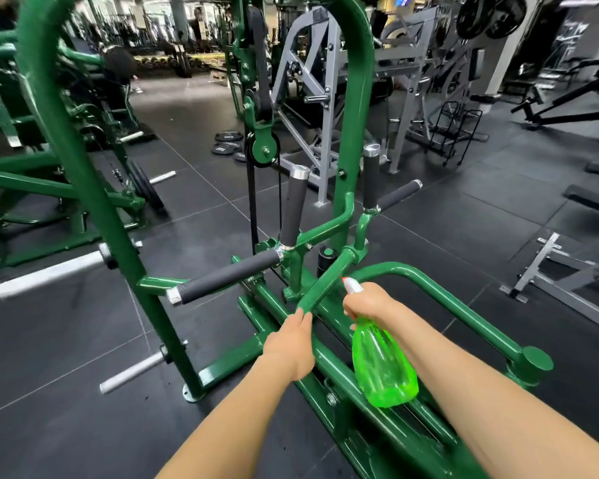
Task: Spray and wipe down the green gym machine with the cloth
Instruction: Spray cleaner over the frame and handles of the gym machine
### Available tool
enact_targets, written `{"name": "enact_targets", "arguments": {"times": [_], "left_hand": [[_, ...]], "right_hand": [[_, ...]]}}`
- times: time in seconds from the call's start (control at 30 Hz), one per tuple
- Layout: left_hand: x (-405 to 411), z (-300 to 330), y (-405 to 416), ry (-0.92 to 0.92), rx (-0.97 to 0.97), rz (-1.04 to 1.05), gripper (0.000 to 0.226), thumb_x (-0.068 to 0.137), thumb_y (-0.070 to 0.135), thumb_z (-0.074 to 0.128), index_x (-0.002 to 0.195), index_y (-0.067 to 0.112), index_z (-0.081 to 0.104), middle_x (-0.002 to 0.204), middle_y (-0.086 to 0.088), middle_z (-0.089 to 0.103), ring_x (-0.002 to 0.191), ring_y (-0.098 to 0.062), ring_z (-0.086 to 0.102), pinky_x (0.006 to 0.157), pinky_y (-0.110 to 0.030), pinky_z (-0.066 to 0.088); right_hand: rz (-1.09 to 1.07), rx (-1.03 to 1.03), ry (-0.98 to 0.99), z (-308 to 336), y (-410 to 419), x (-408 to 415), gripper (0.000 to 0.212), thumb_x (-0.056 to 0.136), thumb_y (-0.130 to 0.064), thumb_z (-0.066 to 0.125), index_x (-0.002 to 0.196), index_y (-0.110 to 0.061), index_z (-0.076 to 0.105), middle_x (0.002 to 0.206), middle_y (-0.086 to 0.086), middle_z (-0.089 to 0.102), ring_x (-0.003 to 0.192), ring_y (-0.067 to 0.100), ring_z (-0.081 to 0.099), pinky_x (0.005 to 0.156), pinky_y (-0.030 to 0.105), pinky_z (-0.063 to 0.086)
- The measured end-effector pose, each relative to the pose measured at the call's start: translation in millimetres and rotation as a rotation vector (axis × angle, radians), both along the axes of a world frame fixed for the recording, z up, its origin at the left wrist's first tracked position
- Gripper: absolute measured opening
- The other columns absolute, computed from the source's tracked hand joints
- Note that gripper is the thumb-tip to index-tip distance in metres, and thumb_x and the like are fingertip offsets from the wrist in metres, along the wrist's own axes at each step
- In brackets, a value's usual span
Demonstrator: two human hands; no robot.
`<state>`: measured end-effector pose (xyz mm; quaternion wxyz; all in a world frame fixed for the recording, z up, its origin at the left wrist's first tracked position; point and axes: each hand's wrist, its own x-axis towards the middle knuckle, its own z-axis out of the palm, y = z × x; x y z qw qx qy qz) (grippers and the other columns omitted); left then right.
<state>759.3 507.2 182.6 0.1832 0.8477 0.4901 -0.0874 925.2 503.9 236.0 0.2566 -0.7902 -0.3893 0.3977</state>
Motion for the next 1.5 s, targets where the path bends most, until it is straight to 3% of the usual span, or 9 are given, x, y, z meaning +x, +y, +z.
{"name": "enact_targets", "arguments": {"times": [0.1, 0.27, 0.4, 0.53, 0.73, 0.9, 1.1, 1.23, 1.5], "left_hand": [[9.9, -2.7, 8.1, 0.051, 0.015, -0.042, 0.057, 0.103, 0.031, 0.029, 0.155, 0.017, 0.010, 0.162, -0.002, -0.004, 0.149, -0.021, 0.000, 0.117, -0.047, 0.022], [16.8, -4.4, 23.9, 0.131, 0.021, -0.101, 0.060, 0.103, 0.042, 0.027, 0.155, 0.018, 0.011, 0.162, -0.003, -0.009, 0.149, -0.021, -0.007, 0.118, -0.050, 0.014], [18.4, -10.7, 26.0, 0.207, -0.047, -0.122, 0.059, 0.103, 0.043, 0.023, 0.154, 0.015, 0.013, 0.160, -0.001, -0.019, 0.148, -0.017, -0.016, 0.118, -0.051, 0.016], [17.6, -10.4, 26.6, 0.204, -0.064, -0.129, 0.059, 0.104, 0.042, 0.020, 0.155, 0.014, 0.011, 0.159, -0.001, -0.023, 0.147, -0.017, -0.019, 0.116, -0.050, 0.022], [23.4, -8.8, 26.0, 0.289, -0.045, -0.153, 0.057, 0.104, 0.040, 0.020, 0.153, 0.012, 0.017, 0.160, -0.007, -0.020, 0.148, -0.022, -0.016, 0.113, -0.050, 0.026], [27.5, -7.1, 19.3, 0.251, 0.078, -0.277, 0.057, 0.098, 0.021, 0.037, 0.152, 0.014, 0.021, 0.162, -0.011, -0.005, 0.149, -0.025, -0.004, 0.118, -0.053, 0.009], [19.4, -9.3, -12.2, 0.140, 0.120, -0.553, 0.071, 0.091, 0.008, 0.044, 0.154, 0.016, 0.012, 0.162, -0.006, 0.001, 0.149, -0.020, -0.002, 0.120, -0.048, 0.003], [-2.3, -12.8, -18.8, 0.156, 0.074, -0.609, 0.073, 0.094, 0.011, 0.044, 0.155, 0.019, 0.003, 0.162, -0.002, -0.004, 0.149, -0.020, -0.007, 0.120, -0.051, 0.004], [-42.3, -2.3, -34.4, 0.183, 0.001, -0.608, 0.072, 0.096, 0.010, 0.042, 0.155, 0.022, 0.003, 0.162, 0.000, -0.009, 0.148, -0.024, 0.013, 0.114, -0.046, 0.028]], "right_hand": [[0.002, -0.070, -0.034, -9.3, 9.0, 11.3, 0.013, 0.069, -0.003, 0.054, 0.082, 0.000, 0.055, 0.081, 0.016, 0.058, 0.074, 0.032, 0.061, 0.082, 0.049, 0.057], [-0.022, -0.115, -0.027, -9.2, 10.5, 30.2, 0.009, 0.077, 0.003, 0.050, 0.076, -0.005, 0.045, 0.075, 0.008, 0.045, 0.064, 0.028, 0.062, 0.041, 0.021, 0.045], [0.190, -0.229, -0.049, -13.8, 5.0, 44.7, 0.044, 0.070, 0.001, 0.052, 0.112, -0.012, 0.055, 0.092, 0.019, 0.062, 0.051, 0.023, 0.060, 0.056, 0.029, 0.055], [0.406, -0.418, -0.243, -9.3, -9.5, 48.1, 0.063, 0.073, 0.004, 0.049, 0.133, -0.012, 0.050, 0.058, -0.004, 0.067, 0.042, 0.013, 0.055, 0.054, 0.024, 0.048], [0.308, -0.487, -0.428, 1.3, -39.8, 56.5, 0.076, 0.078, -0.008, 0.053, 0.150, -0.019, 0.030, 0.129, 0.013, 0.057, 0.089, 0.023, 0.066, 0.068, 0.026, 0.051], [0.110, -0.484, -0.387, 10.7, -66.9, 58.4, 0.045, 0.090, -0.007, 0.053, 0.134, -0.001, 0.050, 0.116, 0.016, 0.062, 0.061, 0.013, 0.051, 0.050, 0.017, 0.046], [0.126, -0.610, -0.527, 43.8, -96.2, 43.1, 0.065, 0.085, -0.006, 0.054, 0.146, -0.008, 0.032, 0.131, 0.014, 0.053, 0.084, 0.024, 0.060, 0.054, 0.027, 0.040], [-0.095, -0.455, -0.381, 42.7, -109.8, 30.0, 0.042, 0.093, -0.006, 0.049, 0.134, 0.003, 0.048, 0.118, 0.017, 0.060, 0.053, 0.010, 0.052, 0.045, 0.015, 0.042], [-0.340, -0.306, -0.302, 19.6, -158.9, -18.3, 0.056, 0.074, -0.014, 0.055, 0.129, -0.003, 0.054, 0.114, 0.015, 0.064, 0.081, 0.022, 0.057, 0.071, 0.030, 0.053]]}}
